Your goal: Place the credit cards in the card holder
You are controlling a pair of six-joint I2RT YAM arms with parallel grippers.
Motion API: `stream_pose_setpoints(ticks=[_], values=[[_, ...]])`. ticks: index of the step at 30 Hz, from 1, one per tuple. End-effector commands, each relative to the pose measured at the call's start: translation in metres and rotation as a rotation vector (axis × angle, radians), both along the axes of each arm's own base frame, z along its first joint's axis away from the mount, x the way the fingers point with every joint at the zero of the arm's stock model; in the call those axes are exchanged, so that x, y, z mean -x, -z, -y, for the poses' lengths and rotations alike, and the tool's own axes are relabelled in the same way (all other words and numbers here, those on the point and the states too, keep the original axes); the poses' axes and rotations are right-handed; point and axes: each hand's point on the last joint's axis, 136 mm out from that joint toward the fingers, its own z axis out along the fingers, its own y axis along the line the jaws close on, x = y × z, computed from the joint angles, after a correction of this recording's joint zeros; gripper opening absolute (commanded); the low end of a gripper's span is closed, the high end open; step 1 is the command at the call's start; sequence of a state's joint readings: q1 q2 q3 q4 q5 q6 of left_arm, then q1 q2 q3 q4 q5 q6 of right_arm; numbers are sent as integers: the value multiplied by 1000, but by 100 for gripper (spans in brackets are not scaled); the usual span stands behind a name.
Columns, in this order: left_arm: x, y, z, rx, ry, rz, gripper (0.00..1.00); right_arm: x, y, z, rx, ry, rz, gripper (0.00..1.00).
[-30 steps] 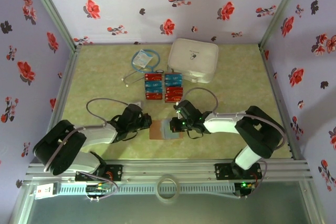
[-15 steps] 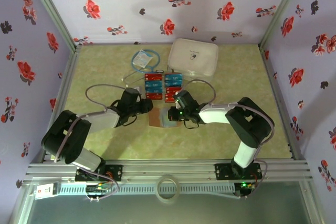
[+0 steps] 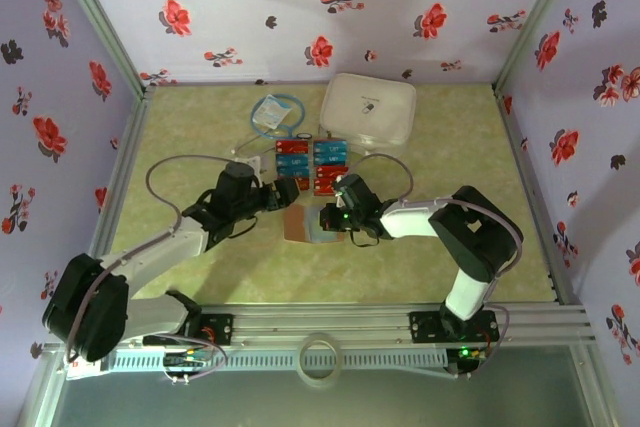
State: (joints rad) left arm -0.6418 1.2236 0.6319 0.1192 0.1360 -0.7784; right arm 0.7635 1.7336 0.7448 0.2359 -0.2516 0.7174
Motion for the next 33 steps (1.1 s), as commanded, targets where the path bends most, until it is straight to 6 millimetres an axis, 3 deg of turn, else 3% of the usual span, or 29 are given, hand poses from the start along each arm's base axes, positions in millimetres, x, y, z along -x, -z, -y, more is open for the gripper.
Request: stream_pose_setpoints(ticks=[1,8,14,17,21,33], values=[[13,7,21,83,21,-58,74,7,5,8,7,13,-38,2],[24,44,40,72,53,-120,61,7,-2,10,4,17,-25,2],[33,78,24,11,22,-155,38,7,-19,14,1,23,3,3],[38,90,18,-18,18,-166,31,4,-30,16,-1,26,24,4],[40,101,15,-42,23,-173,28,1,-40,16,8,14,41,6],[44,121,9,-116,47,-178,22,-9,-37,11,49,-35,37,9]])
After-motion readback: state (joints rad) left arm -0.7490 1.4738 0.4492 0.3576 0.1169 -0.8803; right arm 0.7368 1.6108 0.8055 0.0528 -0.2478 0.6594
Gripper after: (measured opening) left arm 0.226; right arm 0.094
